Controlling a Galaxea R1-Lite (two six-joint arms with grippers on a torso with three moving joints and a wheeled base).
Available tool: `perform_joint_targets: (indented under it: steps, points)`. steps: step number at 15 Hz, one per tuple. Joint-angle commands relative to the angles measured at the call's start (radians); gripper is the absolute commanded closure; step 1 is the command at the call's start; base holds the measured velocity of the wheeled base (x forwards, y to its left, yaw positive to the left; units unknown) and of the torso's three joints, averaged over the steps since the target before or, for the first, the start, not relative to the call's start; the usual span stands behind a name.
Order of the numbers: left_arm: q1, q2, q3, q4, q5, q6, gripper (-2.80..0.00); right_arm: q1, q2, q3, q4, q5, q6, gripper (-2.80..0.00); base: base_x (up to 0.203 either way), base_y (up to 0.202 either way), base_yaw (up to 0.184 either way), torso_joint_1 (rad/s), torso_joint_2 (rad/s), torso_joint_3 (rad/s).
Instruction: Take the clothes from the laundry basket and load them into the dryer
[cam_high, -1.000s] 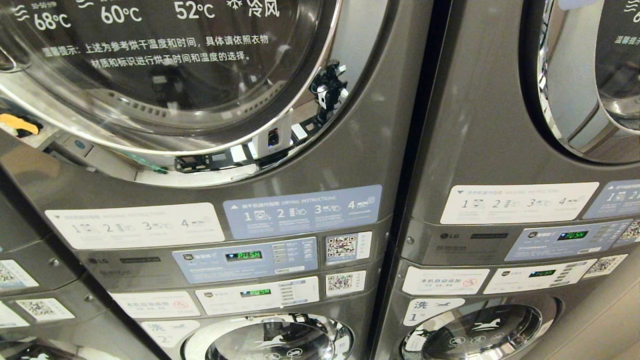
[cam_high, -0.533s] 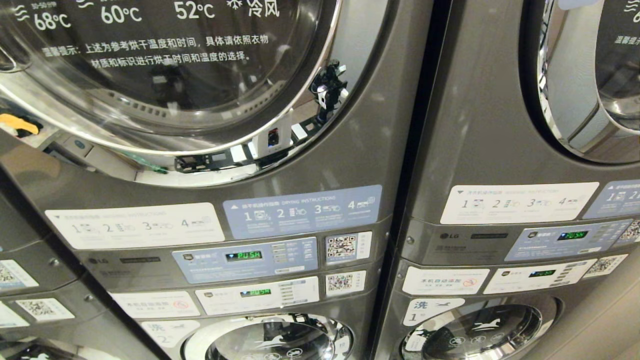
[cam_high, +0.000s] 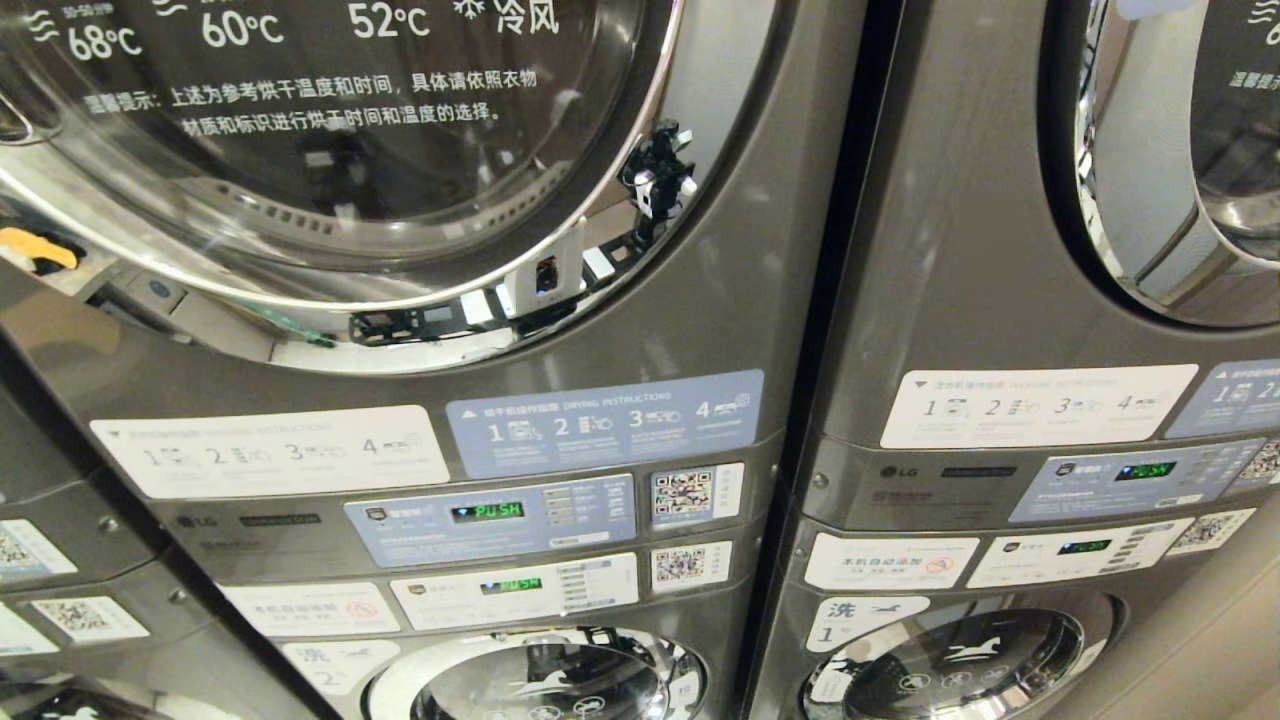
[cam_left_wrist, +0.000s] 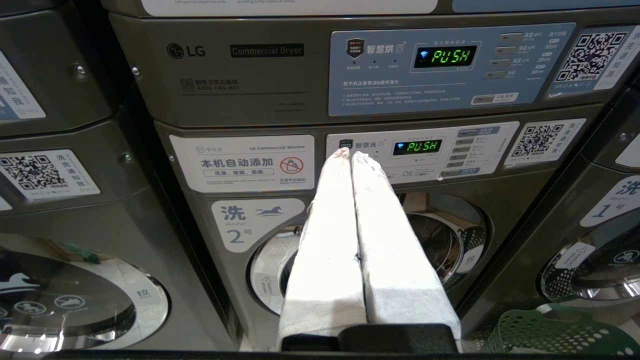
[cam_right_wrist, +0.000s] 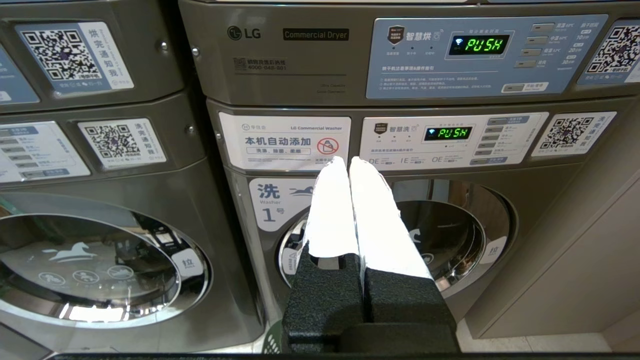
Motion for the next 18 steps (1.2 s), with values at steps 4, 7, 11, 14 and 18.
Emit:
perform_joint_targets:
  steps: [4, 7, 11, 14, 18]
  points:
    - [0.0, 0.0, 0.002, 0.0, 0.0, 0.0, 0.0, 0.0, 0.0, 0.0, 0.0, 0.0, 0.0, 0.0, 0.0, 0.0, 0.0, 0.0, 0.0, 0.0]
    - [0.0, 0.0, 0.002, 0.0, 0.0, 0.0, 0.0, 0.0, 0.0, 0.0, 0.0, -0.001, 0.0, 0.0, 0.0, 0.0, 0.0, 0.0, 0.0, 0.0]
    - [0.0, 0.0, 0.002, 0.0, 0.0, 0.0, 0.0, 0.0, 0.0, 0.0, 0.0, -0.001, 0.0, 0.0, 0.0, 0.0, 0.0, 0.0, 0.0, 0.0]
    - [0.0, 0.0, 0.002, 0.0, 0.0, 0.0, 0.0, 0.0, 0.0, 0.0, 0.0, 0.0, 0.0, 0.0, 0.0, 0.0, 0.0, 0.0, 0.0, 0.0]
    - [0.0, 0.0, 0.002, 0.0, 0.0, 0.0, 0.0, 0.0, 0.0, 0.0, 0.0, 0.001, 0.0, 0.0, 0.0, 0.0, 0.0, 0.0, 0.0, 0.0]
